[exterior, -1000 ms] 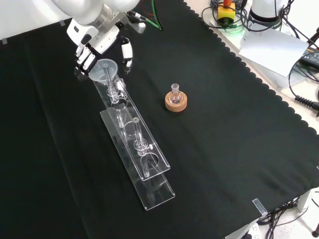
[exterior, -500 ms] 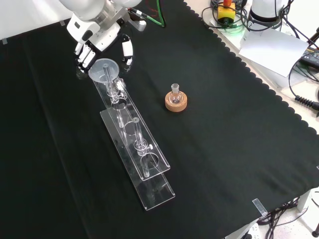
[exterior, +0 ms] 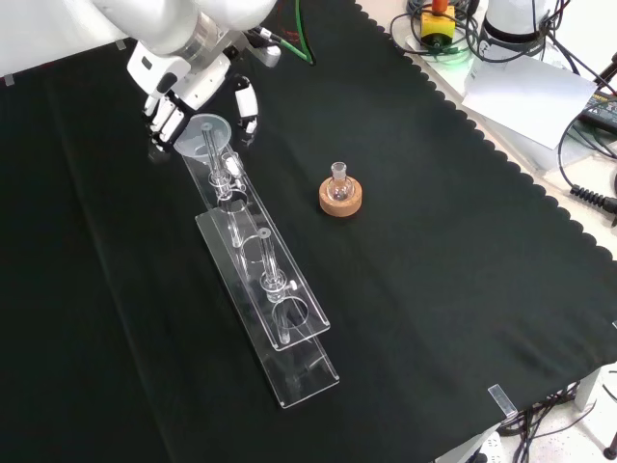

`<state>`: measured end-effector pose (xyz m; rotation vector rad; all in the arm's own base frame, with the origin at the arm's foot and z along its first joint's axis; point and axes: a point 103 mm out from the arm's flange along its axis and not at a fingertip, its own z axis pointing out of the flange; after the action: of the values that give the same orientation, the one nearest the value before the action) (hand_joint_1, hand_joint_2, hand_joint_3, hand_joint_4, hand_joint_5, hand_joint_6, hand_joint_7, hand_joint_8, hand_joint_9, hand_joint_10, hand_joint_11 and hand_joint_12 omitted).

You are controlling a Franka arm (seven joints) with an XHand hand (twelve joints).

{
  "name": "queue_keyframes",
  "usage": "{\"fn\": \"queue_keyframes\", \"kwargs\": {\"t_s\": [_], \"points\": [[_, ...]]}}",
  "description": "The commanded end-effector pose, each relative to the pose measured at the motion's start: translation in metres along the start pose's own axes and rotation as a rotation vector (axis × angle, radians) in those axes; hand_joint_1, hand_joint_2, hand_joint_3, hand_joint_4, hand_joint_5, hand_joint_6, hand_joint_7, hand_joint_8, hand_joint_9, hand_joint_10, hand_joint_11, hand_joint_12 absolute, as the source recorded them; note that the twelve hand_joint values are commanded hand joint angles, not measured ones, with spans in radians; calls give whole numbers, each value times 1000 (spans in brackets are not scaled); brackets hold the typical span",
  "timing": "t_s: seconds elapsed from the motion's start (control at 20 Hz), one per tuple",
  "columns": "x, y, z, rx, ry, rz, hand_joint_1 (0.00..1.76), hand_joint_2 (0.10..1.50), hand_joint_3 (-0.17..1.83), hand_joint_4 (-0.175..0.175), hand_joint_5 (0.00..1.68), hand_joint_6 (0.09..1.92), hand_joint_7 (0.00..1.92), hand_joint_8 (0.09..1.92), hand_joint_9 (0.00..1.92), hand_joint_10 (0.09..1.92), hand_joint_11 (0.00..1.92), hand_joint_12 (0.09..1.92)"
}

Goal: Pick up the funnel from the transparent funnel stand.

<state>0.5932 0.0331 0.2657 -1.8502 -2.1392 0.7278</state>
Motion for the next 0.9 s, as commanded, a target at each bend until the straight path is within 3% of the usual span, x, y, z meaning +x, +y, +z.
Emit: {"fn": "queue_keyframes", "kwargs": {"t_s": [0.05, 0.15, 0.25, 0.35, 0.45, 0.55, 0.9], "points": [[5, 0, 0, 1, -90, 30, 865, 576, 608, -91, 218, 87, 113, 709, 612, 637, 288, 1420], [5, -3, -2, -47, -149, 72, 887, 593, 623, -60, 484, 152, 362, 709, 772, 610, 388, 1361], [4, -9, -8, -94, -207, 104, 926, 636, 627, -28, 767, 405, 603, 688, 983, 539, 615, 1250], [3, -16, -16, -142, -253, 119, 960, 669, 626, -19, 911, 581, 722, 685, 1126, 466, 817, 1121], [3, -25, -27, -182, -286, 126, 1015, 862, 367, 108, 1005, 806, 774, 701, 1208, 414, 932, 1041], [3, -35, -41, -197, -306, 130, 1033, 985, 173, 159, 1028, 892, 793, 710, 1247, 378, 978, 1003], [1, -75, -78, -211, -306, 153, 1036, 1047, 70, 175, 1028, 928, 791, 717, 1270, 355, 998, 981]]}}
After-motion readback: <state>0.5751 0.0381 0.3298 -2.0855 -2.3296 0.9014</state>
